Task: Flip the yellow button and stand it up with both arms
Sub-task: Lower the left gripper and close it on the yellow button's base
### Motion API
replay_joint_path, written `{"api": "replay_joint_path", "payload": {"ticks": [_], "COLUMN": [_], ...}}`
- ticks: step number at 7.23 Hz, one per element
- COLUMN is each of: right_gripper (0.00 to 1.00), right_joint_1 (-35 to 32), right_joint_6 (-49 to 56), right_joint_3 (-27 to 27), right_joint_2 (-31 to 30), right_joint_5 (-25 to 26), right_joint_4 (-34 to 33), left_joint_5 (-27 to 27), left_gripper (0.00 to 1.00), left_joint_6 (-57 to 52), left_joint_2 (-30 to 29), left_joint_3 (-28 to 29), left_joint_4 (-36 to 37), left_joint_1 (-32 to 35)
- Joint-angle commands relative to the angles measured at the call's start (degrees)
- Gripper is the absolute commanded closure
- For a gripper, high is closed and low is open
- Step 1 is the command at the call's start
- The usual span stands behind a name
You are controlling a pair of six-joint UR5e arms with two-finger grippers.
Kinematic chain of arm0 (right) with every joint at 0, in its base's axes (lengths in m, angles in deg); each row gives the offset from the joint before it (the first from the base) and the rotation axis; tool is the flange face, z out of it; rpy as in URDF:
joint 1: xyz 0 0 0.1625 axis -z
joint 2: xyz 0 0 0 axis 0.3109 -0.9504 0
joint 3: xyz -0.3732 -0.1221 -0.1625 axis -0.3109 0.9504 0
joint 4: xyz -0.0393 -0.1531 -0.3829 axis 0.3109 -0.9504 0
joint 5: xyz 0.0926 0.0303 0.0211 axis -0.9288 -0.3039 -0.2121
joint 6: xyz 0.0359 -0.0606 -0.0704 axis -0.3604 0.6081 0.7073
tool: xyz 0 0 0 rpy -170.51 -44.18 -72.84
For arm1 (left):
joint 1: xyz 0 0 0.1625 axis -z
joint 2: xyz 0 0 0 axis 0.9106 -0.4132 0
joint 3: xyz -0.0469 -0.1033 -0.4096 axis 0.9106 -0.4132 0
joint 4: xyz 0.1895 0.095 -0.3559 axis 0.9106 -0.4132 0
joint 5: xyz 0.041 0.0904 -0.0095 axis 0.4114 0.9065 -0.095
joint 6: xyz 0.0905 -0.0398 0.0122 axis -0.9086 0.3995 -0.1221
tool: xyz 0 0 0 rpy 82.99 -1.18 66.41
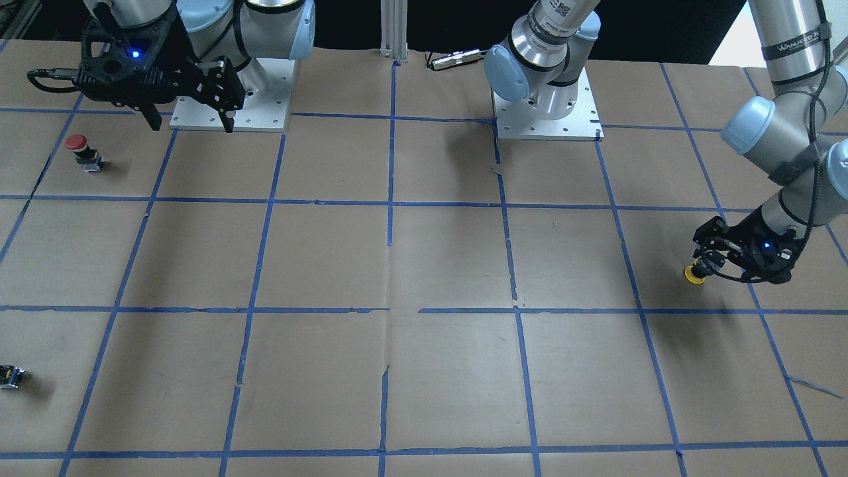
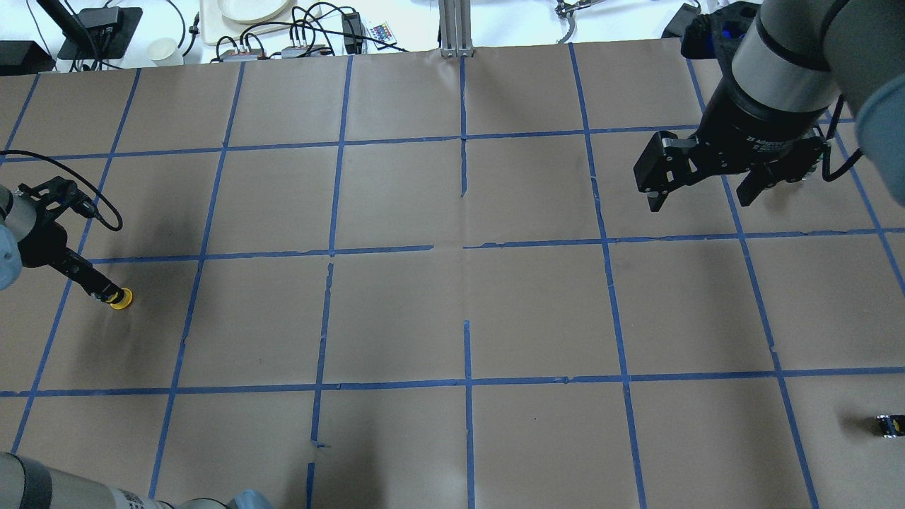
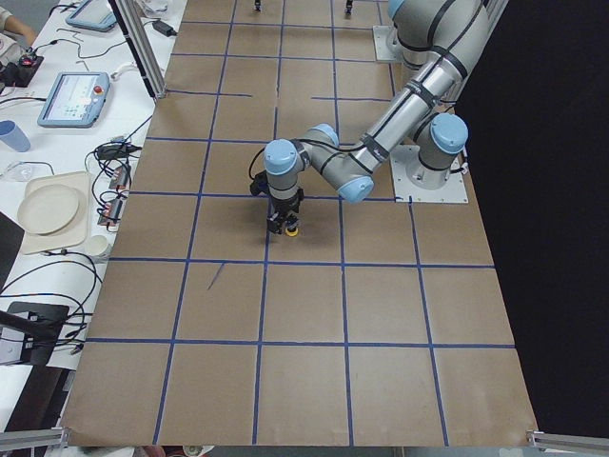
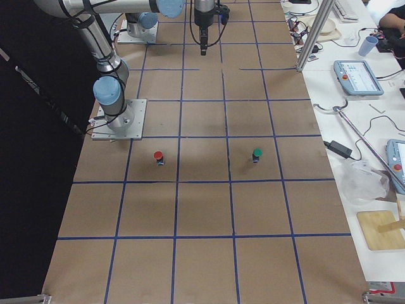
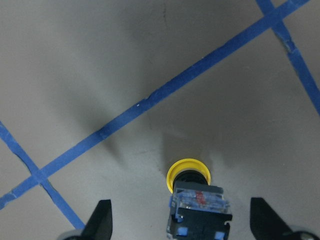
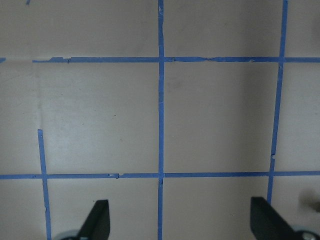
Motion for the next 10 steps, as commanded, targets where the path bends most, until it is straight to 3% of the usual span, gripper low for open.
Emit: {"api": "replay_joint_path", "payload": {"ticks": [1,8,10], "right_gripper": [0.0,0.0,0.0], "right_joint_1": [0.0,0.9,0.9], "right_joint_6": [0.0,0.4,0.3], "right_joint_3": [0.1,0.1,0.8], "right_joint_2": [0.0,0.1,0.5], "right_joint_5": [0.1,-0.2,0.1], "right_joint_4": [0.0,-3.6,-3.8], "left_joint_5": [-1.5,-2.1,-2.1], "left_gripper": [0.05,0.05,0.16], "left_joint_6": [-4.0,-7.3,-7.1], "left_joint_2": [0.1,1.7,1.7], "left_joint_3": [-0.2,-2.7,-2.7], "left_joint_4": [-0.3,0.6,0.6], "left_joint_1": [-1.8,-2.1,-2.1]}}
